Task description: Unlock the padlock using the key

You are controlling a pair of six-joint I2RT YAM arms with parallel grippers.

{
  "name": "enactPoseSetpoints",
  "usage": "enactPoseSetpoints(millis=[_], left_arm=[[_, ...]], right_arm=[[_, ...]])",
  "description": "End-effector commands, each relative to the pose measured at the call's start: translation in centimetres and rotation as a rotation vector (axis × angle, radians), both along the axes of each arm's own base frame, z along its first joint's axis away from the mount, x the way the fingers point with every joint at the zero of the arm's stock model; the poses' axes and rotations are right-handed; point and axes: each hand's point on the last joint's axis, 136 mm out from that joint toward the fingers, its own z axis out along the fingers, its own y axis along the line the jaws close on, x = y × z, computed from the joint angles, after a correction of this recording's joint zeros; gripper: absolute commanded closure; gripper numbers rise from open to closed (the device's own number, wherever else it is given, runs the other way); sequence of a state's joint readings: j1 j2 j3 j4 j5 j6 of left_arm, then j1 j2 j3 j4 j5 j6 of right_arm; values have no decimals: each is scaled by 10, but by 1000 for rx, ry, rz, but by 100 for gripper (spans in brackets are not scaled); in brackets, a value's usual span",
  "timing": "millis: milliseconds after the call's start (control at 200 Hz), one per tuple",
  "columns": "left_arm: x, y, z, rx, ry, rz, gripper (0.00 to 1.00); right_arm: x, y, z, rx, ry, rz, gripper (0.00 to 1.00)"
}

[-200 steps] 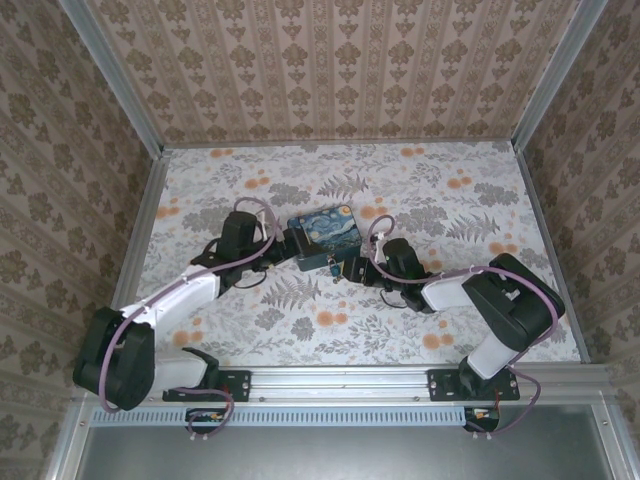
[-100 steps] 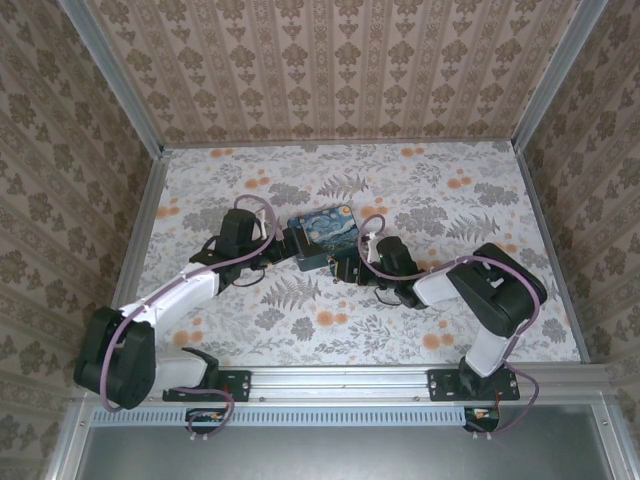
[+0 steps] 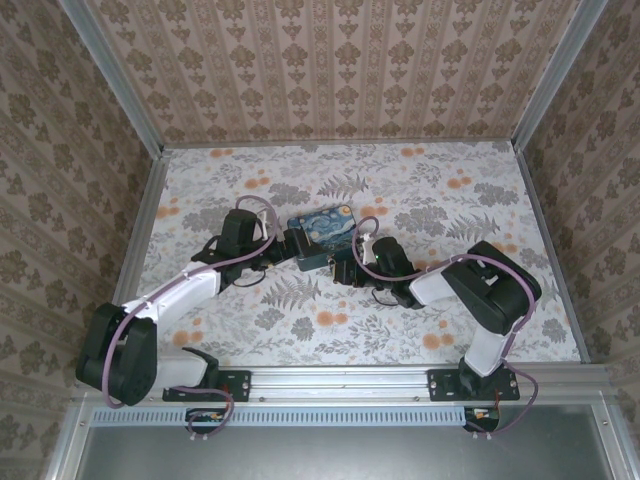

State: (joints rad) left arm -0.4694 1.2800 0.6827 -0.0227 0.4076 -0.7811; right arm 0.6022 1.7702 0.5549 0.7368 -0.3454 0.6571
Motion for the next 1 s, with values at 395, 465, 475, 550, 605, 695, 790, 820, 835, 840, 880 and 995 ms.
enactPoseSetpoints(millis=[395,465,475,550,605,695,790,820,835,840,880,995], left_arm=[[4,-3,8,-17,-21,-15,0],[4,-3,8,-18,-21,-14,0],[4,-3,8,-18,-21,-14,0],[4,-3,9,-19,-24,-14,0],[4,-3,10,-20,-25,-14,0],[4,-3,10,-17,-29,-16,0],[4,-2,9,-9,-32,-18,0],[4,-2,10,-6,-34,-21,0],[4,-1,9,-3,-35,-20,0],[4,-1,9,-2,-35,-20,0],[4,-1,9,7,-39,-22,0],[6,2,9,47,-50,-31,0]], right_arm=[[-10,9,-17,-8,62,34,68],[-10,9,-17,-6,62,31,70],[-10,9,-17,-6,62,31,71],[-10,8,-18,-10,65,27,77],[-10,6,-18,-12,64,21,81],[-10,4,-17,-15,63,11,91],[-10,0,-15,-15,60,-7,99],[-10,-1,-14,-14,59,-15,100],[-11,-2,-14,-13,62,-19,100],[-11,-2,-13,-12,61,-20,100],[-11,-3,-11,-6,61,-28,100],[-10,-5,-2,18,64,-60,100]])
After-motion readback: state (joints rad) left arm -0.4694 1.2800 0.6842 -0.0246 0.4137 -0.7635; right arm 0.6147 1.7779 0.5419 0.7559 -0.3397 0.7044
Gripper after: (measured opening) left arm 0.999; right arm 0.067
